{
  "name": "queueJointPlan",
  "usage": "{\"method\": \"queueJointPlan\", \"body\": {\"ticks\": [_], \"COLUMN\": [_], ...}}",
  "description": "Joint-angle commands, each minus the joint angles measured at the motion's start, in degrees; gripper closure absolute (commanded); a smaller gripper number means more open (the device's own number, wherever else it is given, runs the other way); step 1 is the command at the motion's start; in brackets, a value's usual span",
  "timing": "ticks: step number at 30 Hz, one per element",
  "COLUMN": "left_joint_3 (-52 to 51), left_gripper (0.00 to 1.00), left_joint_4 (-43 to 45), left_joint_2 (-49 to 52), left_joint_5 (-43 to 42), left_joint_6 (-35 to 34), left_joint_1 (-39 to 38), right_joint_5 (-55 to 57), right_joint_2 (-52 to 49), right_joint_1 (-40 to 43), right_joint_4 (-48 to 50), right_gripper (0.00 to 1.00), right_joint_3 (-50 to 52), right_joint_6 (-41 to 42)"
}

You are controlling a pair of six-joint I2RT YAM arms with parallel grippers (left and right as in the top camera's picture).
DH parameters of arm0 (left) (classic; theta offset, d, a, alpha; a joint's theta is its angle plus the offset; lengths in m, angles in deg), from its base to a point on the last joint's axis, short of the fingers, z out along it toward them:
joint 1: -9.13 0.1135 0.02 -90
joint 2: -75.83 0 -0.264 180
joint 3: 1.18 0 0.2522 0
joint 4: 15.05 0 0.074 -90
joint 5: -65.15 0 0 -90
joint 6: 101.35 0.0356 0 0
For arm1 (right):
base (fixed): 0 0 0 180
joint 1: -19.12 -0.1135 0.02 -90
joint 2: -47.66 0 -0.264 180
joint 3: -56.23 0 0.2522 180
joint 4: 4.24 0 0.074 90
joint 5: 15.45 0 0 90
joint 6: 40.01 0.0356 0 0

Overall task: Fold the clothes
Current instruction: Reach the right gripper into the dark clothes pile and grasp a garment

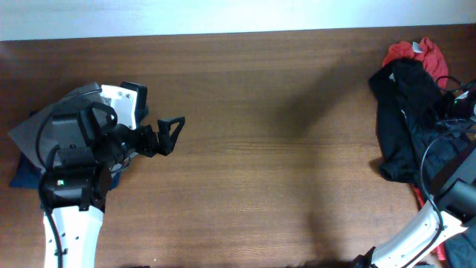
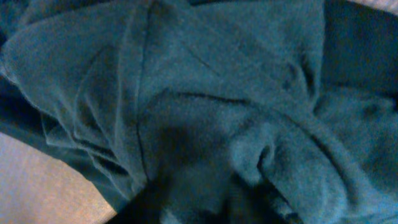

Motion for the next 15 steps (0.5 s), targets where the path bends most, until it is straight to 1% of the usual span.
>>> {"method": "queueJointPlan", "body": {"ticks": [1,2,3,4,5,6,7,8,12,15], "left_joint_3": [0.90,0.90,0.90,0.90,0.90,0.90,0.90,0.90,0.90,0.90], "left_gripper": [0.01,0.01,0.01,0.01,0.01,0.01,0.01,0.01,0.01,0.01], "left_joint_4": [-0.04,-0.04,-0.04,-0.07,-0.07,-0.07,-0.07,-0.07,-0.07,-0.04], "left_joint_2": [0.04,0.04,0.04,0.04,0.04,0.04,0.04,0.04,0.04,0.04], "left_joint_5": [0.63,0.66,0.63,0.63,0.63,0.63,0.63,0.63,0.63,0.66], "left_joint_6": [-0.09,-0.09,-0.09,-0.09,-0.09,-0.09,-0.09,-0.09,-0.09,0.00], "left_joint_1": [-0.22,-0.22,-0.22,-0.22,-0.22,-0.22,-0.22,-0.22,-0.22,-0.22], "right_joint_5": [0.70,0.76,1.40,1.92,2.95,3.39,3.50,3.74,5.31,5.64], "right_joint_2": [0.28,0.31,0.33,0.33,0.33,0.33,0.39,0.46,0.48,0.48], "right_joint_1": [-0.57,-0.55,-0.48,-0.44,-0.46,-0.46,-0.46,-0.44,-0.09,0.09], "right_joint_4": [-0.39,-0.85,-1.33,-1.57,-1.86,-2.01,-2.16,-2.40,-3.02,-2.95], "right_gripper": [0.69,0.69,0.74,0.81,0.81,0.75,0.49,0.38,0.27,0.27], "right_joint_3": [-1.20,-1.20,-1.20,-1.20,-1.20,-1.20,-1.20,-1.20,-1.20,-1.18], "right_joint_6": [0.50,0.35,0.37,0.31,-0.07,-0.15,-1.31,-2.32,-2.64,-2.62]}}
